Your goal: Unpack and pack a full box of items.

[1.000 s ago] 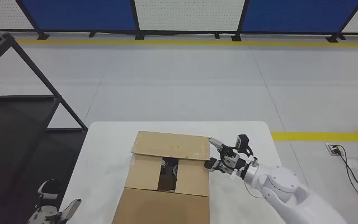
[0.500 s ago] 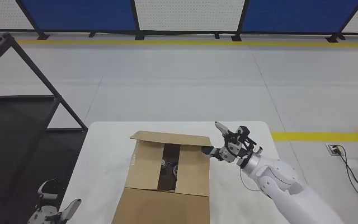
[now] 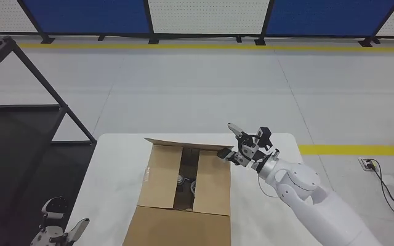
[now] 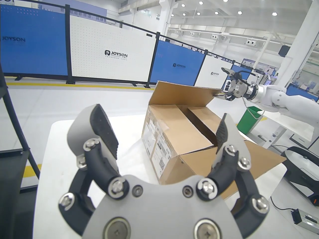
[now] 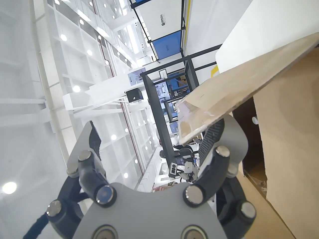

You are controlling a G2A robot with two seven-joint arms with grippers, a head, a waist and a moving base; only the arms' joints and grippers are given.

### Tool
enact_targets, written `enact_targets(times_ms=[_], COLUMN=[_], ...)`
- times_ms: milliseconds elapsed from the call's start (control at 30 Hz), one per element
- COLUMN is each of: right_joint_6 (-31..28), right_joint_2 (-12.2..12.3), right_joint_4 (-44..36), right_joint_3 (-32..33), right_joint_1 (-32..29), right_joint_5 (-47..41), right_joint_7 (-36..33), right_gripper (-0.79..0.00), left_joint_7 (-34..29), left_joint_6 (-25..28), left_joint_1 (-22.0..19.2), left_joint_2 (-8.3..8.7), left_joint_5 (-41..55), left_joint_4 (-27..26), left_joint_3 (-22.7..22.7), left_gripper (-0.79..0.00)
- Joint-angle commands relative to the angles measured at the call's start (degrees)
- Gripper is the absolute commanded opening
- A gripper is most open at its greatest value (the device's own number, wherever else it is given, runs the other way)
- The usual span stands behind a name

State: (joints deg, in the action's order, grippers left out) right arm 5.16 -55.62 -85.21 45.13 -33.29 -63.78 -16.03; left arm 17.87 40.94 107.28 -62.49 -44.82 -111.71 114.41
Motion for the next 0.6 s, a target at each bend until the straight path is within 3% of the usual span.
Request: enact_targets(times_ms=[0, 67, 167, 233, 567], right_joint_6=[0.0, -0.01, -0.94, 0.42, 1.3], right_joint_2=[0.0, -0.03, -1.09, -2.24, -9.61], right_joint_4=[0.0, -0.07, -1.18, -0.51, 10.77], right_joint_3=[0.0, 0.02, 0.33, 0.12, -6.72], right_joint_1=[0.0, -0.12, -0.21, 1.35, 12.0], right_joint_5=[0.0, 0.1, -1.75, -6.15, -8.44], right_joint_7=[0.0, 0.4, 7.41, 9.08, 24.04], right_gripper=[0.0, 0.0, 0.0, 0.0, 0.0], left_joint_7=[0.0, 0.0, 0.0, 0.0, 0.0], left_joint_6=[0.0, 0.0, 0.0, 0.0, 0.0], left_joint_1=[0.0, 0.0, 0.0, 0.0, 0.0], left_joint_2=[0.0, 0.0, 0.0, 0.0, 0.0], left_joint_5=[0.0, 0.0, 0.0, 0.0, 0.0], left_joint_4=[0.0, 0.0, 0.0, 0.0, 0.0], left_joint_3=[0.0, 0.0, 0.0, 0.0, 0.0], left_gripper=[0.0, 0.0, 0.0, 0.0, 0.0])
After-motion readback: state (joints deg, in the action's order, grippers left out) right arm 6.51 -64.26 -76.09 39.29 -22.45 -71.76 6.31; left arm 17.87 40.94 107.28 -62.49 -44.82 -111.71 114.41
